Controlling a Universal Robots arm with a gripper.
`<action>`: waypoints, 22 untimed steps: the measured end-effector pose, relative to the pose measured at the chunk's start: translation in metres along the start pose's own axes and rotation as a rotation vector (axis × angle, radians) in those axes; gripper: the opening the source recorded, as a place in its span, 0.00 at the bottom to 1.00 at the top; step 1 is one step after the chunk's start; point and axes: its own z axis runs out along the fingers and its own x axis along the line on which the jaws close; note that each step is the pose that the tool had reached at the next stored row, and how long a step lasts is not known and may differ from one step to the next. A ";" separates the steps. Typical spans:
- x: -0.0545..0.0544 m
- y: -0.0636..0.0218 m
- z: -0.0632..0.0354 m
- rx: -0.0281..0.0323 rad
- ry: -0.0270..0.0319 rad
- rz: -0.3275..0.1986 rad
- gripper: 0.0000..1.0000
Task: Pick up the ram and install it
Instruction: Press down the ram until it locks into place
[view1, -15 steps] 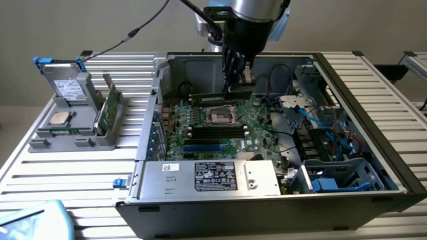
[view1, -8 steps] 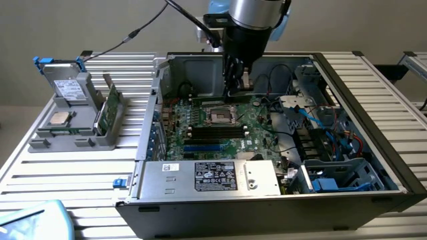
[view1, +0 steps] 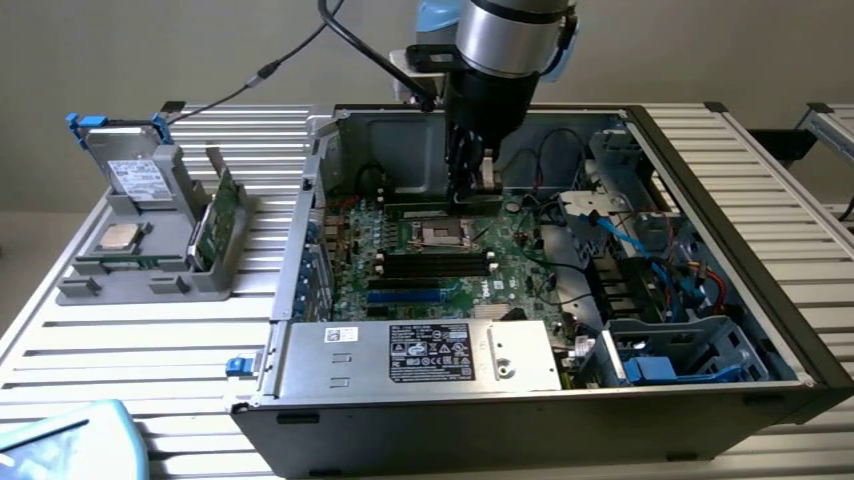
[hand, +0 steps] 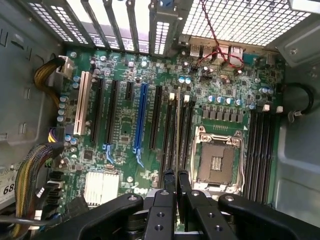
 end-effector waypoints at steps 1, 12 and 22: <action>0.000 -0.0002 0.0019 0.0004 -0.0006 0.006 0.14; 0.000 -0.0025 0.0215 0.0022 -0.0065 0.059 0.14; 0.001 -0.0035 0.0294 -0.0472 0.0152 0.065 0.14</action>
